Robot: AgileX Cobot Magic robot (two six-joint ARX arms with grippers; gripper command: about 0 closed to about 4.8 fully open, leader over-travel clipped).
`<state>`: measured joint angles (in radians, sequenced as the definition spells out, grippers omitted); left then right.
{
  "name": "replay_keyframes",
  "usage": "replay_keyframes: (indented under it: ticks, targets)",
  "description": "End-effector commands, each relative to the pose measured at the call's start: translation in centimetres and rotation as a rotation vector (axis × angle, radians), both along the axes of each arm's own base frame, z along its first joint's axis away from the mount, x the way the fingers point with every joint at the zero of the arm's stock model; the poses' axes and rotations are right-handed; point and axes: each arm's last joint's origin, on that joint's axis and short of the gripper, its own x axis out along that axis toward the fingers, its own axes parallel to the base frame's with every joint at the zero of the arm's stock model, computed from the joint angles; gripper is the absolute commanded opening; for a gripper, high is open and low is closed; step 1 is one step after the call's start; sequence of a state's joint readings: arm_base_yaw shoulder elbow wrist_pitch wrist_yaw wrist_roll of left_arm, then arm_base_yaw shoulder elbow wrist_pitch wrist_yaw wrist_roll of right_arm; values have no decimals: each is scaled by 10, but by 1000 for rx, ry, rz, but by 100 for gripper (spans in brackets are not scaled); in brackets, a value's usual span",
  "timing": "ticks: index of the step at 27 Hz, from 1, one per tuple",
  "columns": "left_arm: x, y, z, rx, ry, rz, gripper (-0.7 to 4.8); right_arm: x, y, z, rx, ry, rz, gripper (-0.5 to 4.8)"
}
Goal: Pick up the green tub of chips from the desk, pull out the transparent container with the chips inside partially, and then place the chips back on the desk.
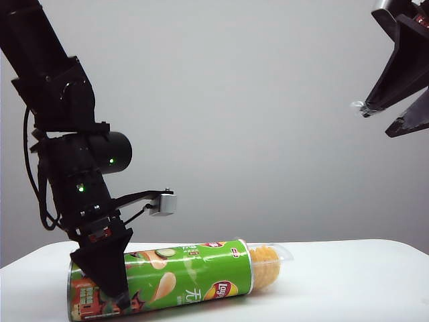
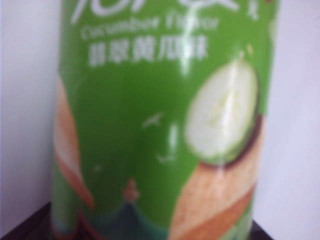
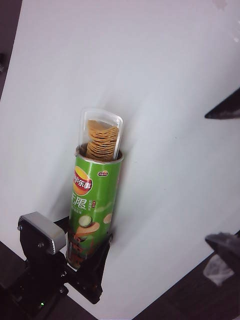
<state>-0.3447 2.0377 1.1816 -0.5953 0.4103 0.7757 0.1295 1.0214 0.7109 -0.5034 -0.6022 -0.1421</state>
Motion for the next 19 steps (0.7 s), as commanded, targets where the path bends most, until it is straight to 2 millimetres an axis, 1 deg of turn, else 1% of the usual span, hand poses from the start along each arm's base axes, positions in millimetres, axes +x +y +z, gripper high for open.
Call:
replay_keyframes:
  ticks: [1, 4, 7, 9, 11, 13, 14, 15, 16, 17, 18, 19]
  targets:
    - [-5, -8, 22, 8, -54, -15, 479, 1, 0, 3, 10, -27, 2, 289]
    - [-12, -15, 37, 22, -77, -32, 479, 2, 1, 4, 11, -34, 2, 289]
    - [-21, -20, 53, 119, -139, -44, 479, 2, 1, 4, 11, -36, 1, 289]
    - [-28, -21, 67, 226, -200, -50, 479, 2, 0, 4, 10, -36, 0, 289]
    - [-36, -18, 85, 319, -262, -41, 479, 2, 0, 4, 18, -25, -10, 288]
    - [-47, -13, 107, 364, -298, -20, 479, 2, 0, 4, 33, -1, -29, 265]
    - [-55, -8, 122, 376, -322, 23, 479, 2, 0, 4, 44, 16, -44, 233]
    - [-61, -4, 135, 378, -348, 59, 479, 1, 0, 4, 53, 29, -56, 187]
    - [-68, 0, 147, 377, -380, 95, 479, 1, 0, 4, 60, 37, -65, 125]
    - [-77, 5, 164, 350, -423, 141, 479, 1, 0, 4, 66, 39, -71, 46]
    - [-92, 16, 191, 287, -502, 201, 479, 1, 0, 6, 73, 32, -74, -5]
    - [-102, 24, 207, 235, -551, 230, 479, 0, 0, 8, 87, 33, -88, -5]
